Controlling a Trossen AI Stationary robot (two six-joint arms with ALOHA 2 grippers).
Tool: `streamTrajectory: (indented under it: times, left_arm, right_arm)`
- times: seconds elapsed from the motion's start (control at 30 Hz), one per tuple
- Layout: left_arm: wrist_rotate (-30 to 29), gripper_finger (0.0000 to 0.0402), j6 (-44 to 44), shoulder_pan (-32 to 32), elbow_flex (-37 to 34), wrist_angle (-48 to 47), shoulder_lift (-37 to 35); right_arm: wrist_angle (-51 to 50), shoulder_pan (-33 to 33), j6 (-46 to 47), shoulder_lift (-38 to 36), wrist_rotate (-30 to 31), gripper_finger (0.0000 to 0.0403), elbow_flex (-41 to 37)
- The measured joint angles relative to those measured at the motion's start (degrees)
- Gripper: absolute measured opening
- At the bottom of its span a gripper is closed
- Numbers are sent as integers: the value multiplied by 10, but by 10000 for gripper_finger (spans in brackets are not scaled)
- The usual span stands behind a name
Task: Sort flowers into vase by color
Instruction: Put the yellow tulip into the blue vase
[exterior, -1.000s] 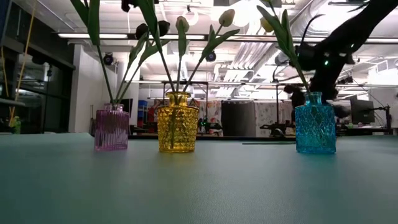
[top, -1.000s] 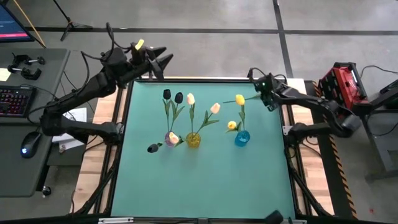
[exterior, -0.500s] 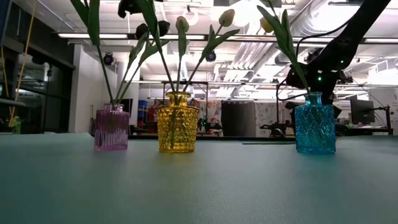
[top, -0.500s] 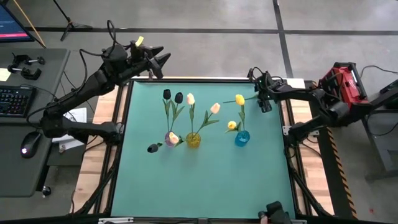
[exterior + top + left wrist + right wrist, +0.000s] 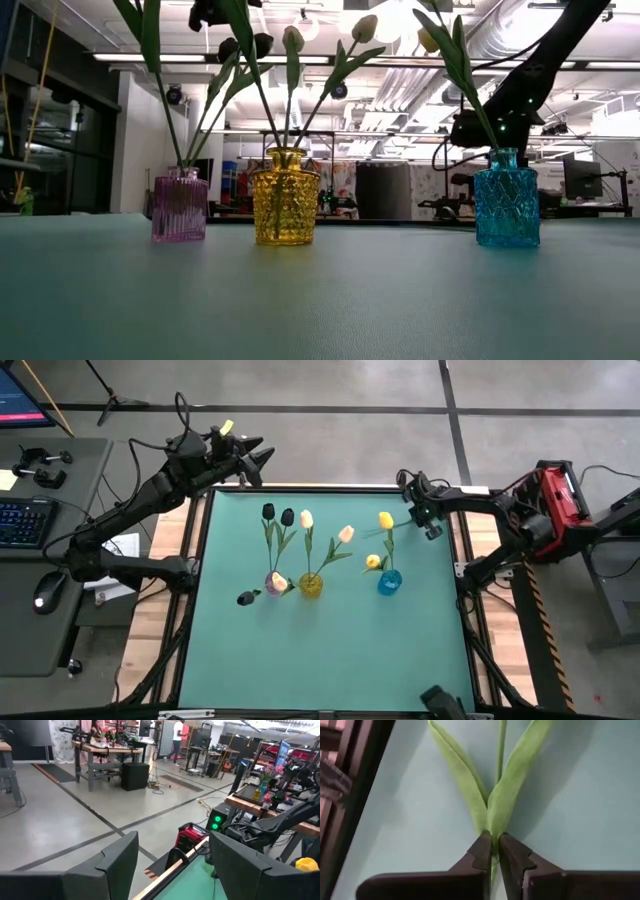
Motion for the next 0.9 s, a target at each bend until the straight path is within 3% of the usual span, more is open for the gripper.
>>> streamTrajectory:
  times: [0.17,0.37,0.53,0.67,0.8,0.9]
  left_arm:
    - [0,231,-7,0,0,0,0]
    - [1,231,-26,0,0,0,0]
    - [2,231,-60,-1,0,2,0]
    - [42,231,-102,-1,0,22,0]
    - [86,231,-144,-16,0,56,0]
    - [91,231,-156,-43,0,79,0]
  right_arm:
    - [11,6,-102,-52,31,4,-6]
    - [87,12,-266,-200,49,2,-4]
    - [141,22,-480,-350,-26,1,-3]
    - [137,42,-613,-476,-74,1,-3]
    - [109,68,-702,-585,-155,0,-3]
    - [65,93,-710,-648,-196,0,-2]
